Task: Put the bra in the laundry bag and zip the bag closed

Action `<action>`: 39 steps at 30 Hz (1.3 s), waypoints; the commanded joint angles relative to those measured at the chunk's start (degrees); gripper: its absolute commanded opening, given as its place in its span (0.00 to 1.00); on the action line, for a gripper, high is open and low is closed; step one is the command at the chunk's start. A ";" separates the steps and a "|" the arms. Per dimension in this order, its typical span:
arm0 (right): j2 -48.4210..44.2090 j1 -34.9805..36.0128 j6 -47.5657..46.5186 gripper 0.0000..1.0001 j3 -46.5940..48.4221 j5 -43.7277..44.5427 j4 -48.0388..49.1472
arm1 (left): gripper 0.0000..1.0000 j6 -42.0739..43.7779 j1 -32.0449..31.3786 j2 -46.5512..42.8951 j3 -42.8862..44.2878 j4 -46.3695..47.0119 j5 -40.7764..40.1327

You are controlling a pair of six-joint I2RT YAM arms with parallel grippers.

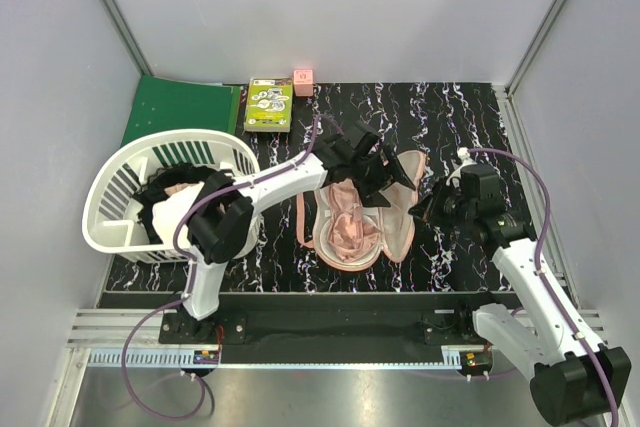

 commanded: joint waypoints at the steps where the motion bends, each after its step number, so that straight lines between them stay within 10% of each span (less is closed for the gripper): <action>1: -0.21 1.42 -2.51 0.04 0.89 -5.58 3.83 | 0.82 -1.54 0.13 1.63 4.79 0.28 4.01; 14: 4.01 8.09 -1.02 0.07 2.12 -7.97 6.99 | 0.81 3.73 0.13 -2.68 -2.76 9.32 4.27; 21: 4.89 11.70 1.97 0.13 3.44 -5.06 6.21 | 0.23 10.83 2.32 -6.44 -8.20 11.62 7.35; 24: 4.19 11.61 3.55 0.35 3.53 -4.28 4.80 | 0.11 15.49 3.20 -9.88 -10.67 10.48 7.00; 39: 8.66 11.61 7.60 0.52 4.06 -0.13 1.02 | 0.11 40.37 5.92 -19.55 -18.22 -6.92 -0.11</action>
